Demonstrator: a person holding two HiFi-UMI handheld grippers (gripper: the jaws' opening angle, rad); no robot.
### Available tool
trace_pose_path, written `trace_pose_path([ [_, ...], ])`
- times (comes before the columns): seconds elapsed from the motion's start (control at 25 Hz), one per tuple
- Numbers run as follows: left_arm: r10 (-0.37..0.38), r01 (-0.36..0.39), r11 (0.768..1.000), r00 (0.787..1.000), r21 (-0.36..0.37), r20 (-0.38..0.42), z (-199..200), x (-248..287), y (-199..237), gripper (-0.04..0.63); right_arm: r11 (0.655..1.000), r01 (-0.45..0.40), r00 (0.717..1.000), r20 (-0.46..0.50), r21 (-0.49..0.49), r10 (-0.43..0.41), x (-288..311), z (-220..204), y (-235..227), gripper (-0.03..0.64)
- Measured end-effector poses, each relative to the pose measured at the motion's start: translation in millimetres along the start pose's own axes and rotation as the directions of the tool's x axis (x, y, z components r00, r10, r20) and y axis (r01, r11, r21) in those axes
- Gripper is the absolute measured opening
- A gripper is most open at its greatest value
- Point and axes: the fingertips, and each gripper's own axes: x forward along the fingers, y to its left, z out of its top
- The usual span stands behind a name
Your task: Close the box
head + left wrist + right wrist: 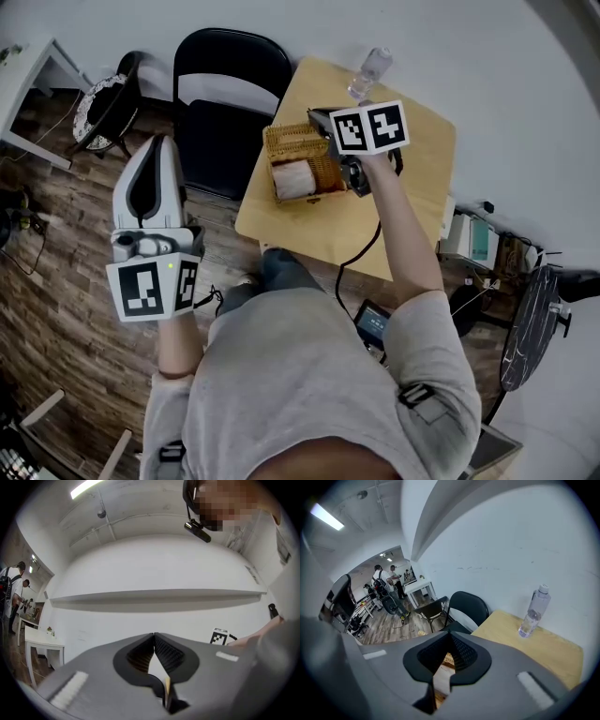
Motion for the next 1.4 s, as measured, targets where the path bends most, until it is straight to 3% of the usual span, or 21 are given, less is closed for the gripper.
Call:
trace_pose_path([
  [0.72, -0.081, 0.081, 0.997, 0.997, -0.013, 0.002, 4, -36, -17, 0.058, 0.998, 0.039, 0.999, 0.001, 0.055, -0.04, -31, -74, 27, 0.014],
  [1.4, -0.101, 0.101, 0.995, 0.995, -0.02, -0.016, -2, -61, -18, 0.058, 0.99, 0.073, 0.997, -0.008, 0.122, -0.072, -27, -134, 32, 0.014],
])
